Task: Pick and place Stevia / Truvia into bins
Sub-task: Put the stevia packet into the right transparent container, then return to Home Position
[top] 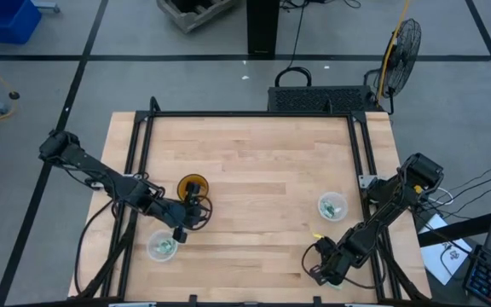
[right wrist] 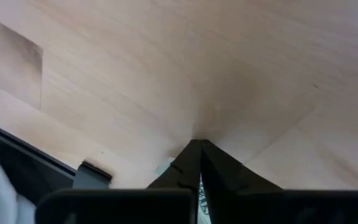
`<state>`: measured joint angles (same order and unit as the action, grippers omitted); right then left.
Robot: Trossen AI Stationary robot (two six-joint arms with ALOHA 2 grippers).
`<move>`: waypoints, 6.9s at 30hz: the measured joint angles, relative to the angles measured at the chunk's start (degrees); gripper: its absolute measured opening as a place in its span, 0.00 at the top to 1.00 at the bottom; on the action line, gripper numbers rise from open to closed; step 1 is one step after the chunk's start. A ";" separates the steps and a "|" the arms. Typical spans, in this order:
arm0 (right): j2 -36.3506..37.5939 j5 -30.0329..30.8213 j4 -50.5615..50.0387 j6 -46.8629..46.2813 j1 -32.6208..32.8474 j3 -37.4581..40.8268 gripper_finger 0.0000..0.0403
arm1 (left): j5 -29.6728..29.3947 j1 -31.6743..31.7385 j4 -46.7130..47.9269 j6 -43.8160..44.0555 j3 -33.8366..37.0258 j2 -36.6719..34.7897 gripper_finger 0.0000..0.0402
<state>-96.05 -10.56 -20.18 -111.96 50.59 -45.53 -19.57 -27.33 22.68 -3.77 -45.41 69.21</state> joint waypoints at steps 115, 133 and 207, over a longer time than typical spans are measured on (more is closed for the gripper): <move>14.11 23.17 -63.22 9.20 -10.66 -17.22 1.00 | 2.99 0.85 -0.28 2.40 0.00 0.02 0.70; 15.04 17.51 -63.24 20.00 -19.83 -9.99 0.80 | 2.97 0.86 -0.28 2.43 0.00 0.02 0.70; 95.97 32.81 2.89 113.33 -28.09 26.81 0.77 | -13.77 2.25 7.02 3.86 19.74 -67.76 0.70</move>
<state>-0.08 22.25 -17.30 1.37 22.50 -18.72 -33.35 -25.08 29.70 0.09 -25.66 1.45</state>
